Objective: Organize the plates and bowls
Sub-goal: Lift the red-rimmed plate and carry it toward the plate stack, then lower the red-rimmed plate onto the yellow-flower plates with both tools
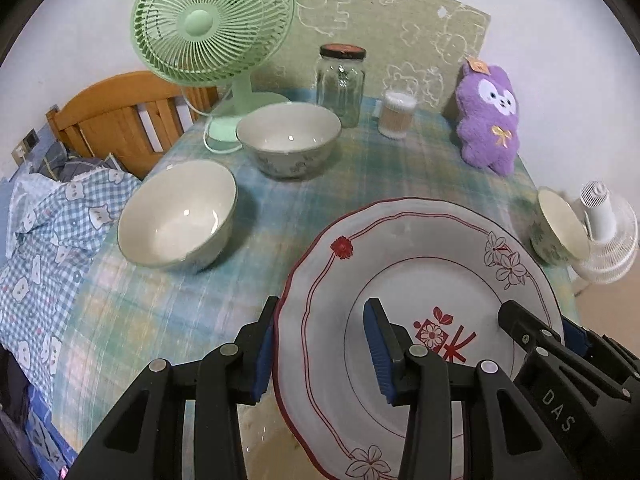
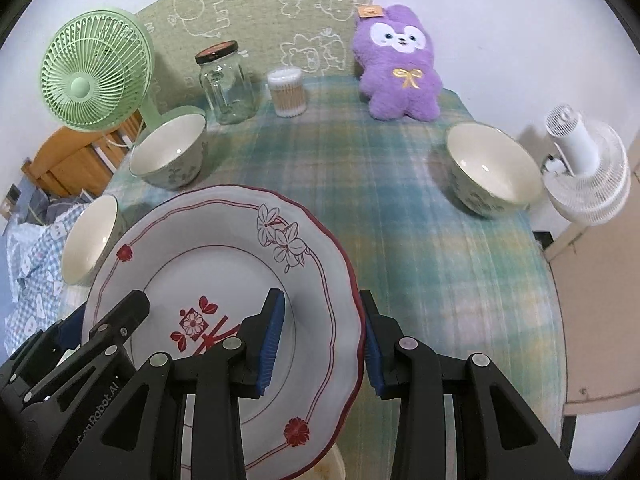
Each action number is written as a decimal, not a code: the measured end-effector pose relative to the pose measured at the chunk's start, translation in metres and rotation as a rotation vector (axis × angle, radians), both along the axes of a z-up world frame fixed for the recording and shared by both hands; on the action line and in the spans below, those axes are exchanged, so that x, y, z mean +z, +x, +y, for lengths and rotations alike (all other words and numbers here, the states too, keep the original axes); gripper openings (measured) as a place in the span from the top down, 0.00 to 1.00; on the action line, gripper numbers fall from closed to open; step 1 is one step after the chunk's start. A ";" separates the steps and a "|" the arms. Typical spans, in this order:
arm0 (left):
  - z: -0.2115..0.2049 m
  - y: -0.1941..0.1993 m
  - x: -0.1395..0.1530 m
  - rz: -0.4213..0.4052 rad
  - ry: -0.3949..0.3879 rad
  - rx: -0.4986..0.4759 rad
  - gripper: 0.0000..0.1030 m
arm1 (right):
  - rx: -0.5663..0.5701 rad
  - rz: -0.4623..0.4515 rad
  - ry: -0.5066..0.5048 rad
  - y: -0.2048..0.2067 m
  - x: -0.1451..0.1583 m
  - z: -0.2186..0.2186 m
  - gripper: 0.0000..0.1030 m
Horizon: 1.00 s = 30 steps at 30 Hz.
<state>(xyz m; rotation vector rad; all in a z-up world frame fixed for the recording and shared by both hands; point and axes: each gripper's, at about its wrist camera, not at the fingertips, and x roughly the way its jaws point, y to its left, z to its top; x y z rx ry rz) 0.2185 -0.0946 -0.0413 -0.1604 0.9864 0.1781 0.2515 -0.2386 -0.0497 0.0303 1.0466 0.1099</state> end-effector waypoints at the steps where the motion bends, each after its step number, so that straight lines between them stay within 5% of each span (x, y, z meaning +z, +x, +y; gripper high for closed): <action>1: 0.000 -0.005 -0.001 0.002 0.004 -0.009 0.60 | -0.006 0.006 -0.004 -0.007 -0.002 0.001 0.61; 30: -0.003 -0.079 -0.043 0.083 0.046 -0.207 0.60 | -0.143 0.097 -0.071 -0.102 -0.043 0.006 0.61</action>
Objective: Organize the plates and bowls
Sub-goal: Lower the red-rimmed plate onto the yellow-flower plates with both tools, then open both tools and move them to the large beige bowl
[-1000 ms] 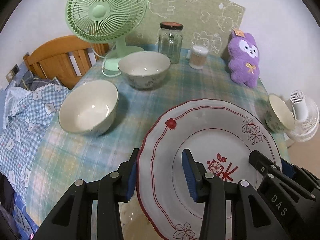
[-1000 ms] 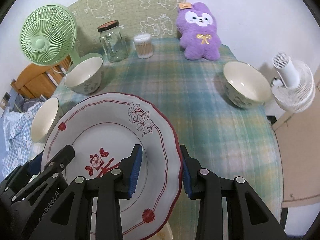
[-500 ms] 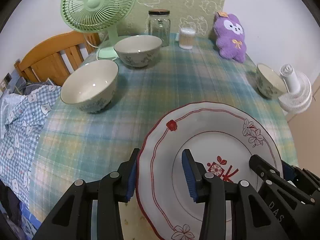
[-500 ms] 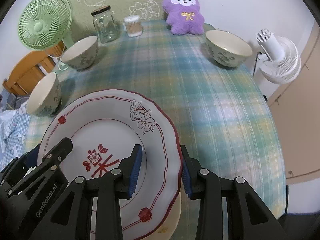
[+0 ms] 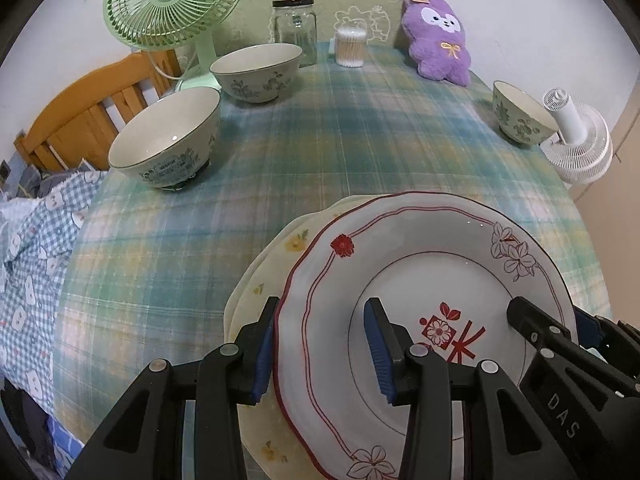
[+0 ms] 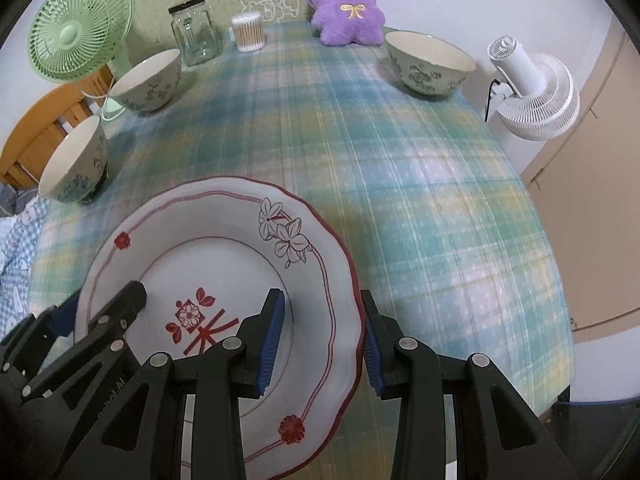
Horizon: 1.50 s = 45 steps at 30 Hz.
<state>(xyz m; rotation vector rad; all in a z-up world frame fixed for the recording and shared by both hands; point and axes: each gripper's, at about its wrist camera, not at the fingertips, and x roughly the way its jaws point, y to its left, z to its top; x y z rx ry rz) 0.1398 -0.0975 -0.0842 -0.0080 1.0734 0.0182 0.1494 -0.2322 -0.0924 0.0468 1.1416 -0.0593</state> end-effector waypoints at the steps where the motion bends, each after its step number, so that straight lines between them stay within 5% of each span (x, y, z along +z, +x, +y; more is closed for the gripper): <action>1: 0.000 -0.001 0.000 -0.003 0.006 -0.004 0.60 | 0.000 -0.001 -0.002 0.000 0.000 0.000 0.61; 21: -0.008 -0.007 -0.003 -0.015 0.089 -0.032 0.55 | 0.002 0.024 -0.008 0.001 -0.004 0.001 0.61; 32: -0.014 -0.010 -0.007 -0.018 0.123 -0.079 0.33 | 0.011 0.018 -0.016 -0.001 -0.003 0.002 0.60; 45: 0.020 -0.016 -0.003 -0.003 0.019 -0.021 0.24 | 0.044 -0.006 -0.055 -0.006 0.000 0.015 0.71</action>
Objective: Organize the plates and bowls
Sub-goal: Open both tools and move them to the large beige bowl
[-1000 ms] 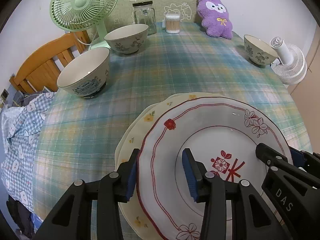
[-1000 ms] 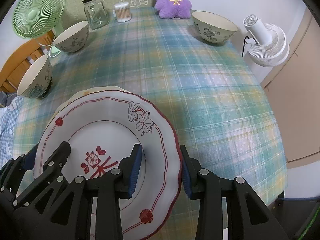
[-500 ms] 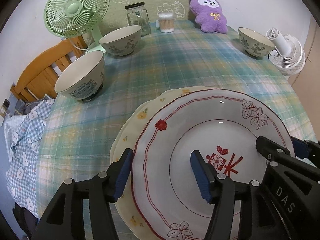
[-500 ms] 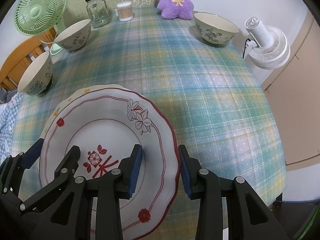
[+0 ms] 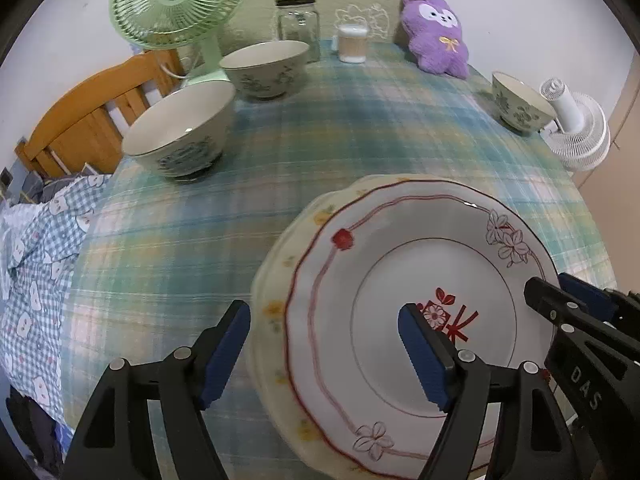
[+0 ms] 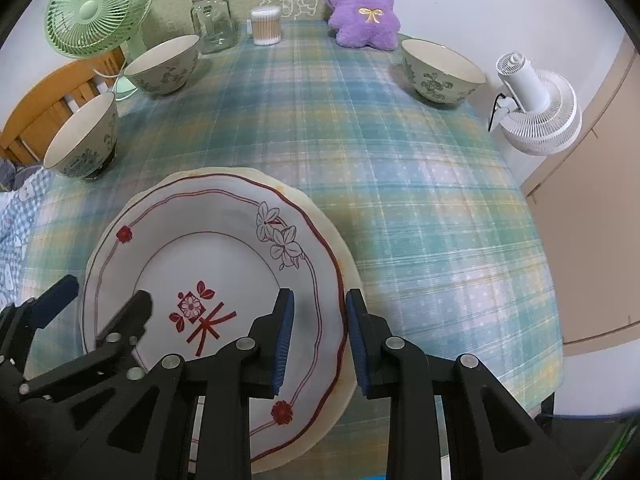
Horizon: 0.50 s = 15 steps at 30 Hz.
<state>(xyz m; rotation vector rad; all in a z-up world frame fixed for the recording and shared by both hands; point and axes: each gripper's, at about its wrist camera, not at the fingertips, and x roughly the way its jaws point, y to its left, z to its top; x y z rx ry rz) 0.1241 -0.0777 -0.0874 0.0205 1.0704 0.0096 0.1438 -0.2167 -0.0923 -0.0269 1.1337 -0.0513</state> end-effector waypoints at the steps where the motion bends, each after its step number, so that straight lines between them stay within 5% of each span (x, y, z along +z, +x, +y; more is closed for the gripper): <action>1: 0.003 -0.001 0.001 -0.003 -0.004 0.004 0.23 | -0.001 -0.001 -0.009 0.000 0.000 0.001 0.71; 7: 0.015 -0.008 0.013 -0.014 -0.060 -0.007 0.21 | -0.030 0.016 0.023 0.000 0.010 -0.002 0.69; 11: 0.017 -0.004 0.026 -0.032 -0.085 -0.010 0.15 | 0.020 -0.036 0.053 0.001 0.032 0.005 0.46; 15: 0.028 0.002 0.041 -0.064 -0.085 0.046 0.14 | 0.070 -0.061 0.091 0.012 0.047 0.013 0.42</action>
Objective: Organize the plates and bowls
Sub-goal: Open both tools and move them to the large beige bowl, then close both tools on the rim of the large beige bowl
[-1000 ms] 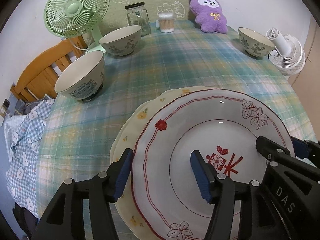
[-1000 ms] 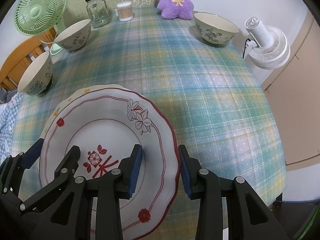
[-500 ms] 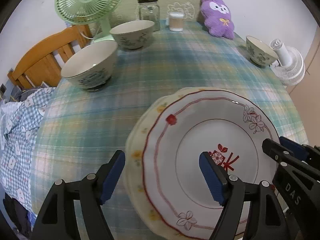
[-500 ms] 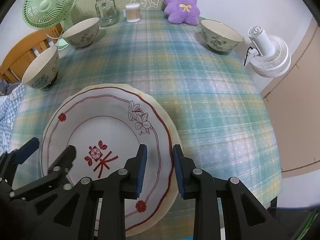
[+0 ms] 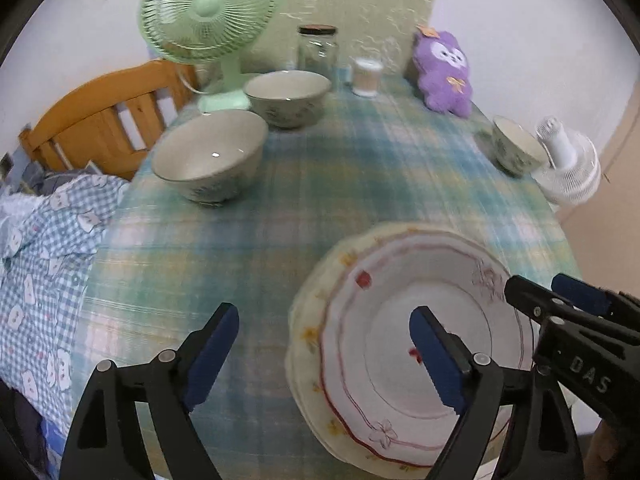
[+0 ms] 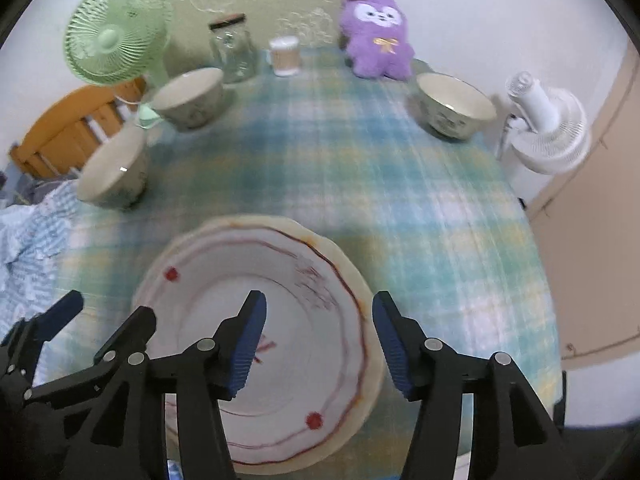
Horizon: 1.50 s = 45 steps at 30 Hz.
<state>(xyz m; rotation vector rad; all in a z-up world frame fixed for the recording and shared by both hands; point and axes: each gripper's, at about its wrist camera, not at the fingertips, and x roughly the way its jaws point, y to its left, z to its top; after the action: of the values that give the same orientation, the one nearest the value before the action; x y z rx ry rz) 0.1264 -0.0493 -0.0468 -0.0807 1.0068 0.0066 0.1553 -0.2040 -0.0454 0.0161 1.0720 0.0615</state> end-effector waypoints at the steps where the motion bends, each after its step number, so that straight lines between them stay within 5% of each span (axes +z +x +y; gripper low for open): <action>1: 0.004 0.001 0.003 -0.012 -0.003 0.013 0.12 | 0.019 -0.017 0.003 0.004 0.004 0.004 0.42; 12: 0.061 0.029 0.030 -0.073 0.000 0.073 0.11 | 0.044 -0.073 0.020 0.036 0.037 0.062 0.40; 17: 0.083 0.052 0.033 -0.076 0.082 0.054 0.11 | 0.011 -0.103 -0.010 0.050 0.043 0.098 0.40; 23: 0.115 0.077 0.033 -0.079 0.045 -0.011 0.14 | -0.015 -0.131 -0.018 0.070 0.046 0.136 0.40; 45: 0.171 0.154 -0.017 -0.019 0.024 -0.058 0.22 | -0.085 -0.088 -0.055 0.144 -0.007 0.194 0.41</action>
<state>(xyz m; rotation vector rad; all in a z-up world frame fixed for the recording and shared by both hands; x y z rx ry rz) 0.2806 0.1220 -0.0634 -0.0291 0.9893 -0.0352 0.2990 -0.0099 -0.0526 0.0095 0.9839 -0.0432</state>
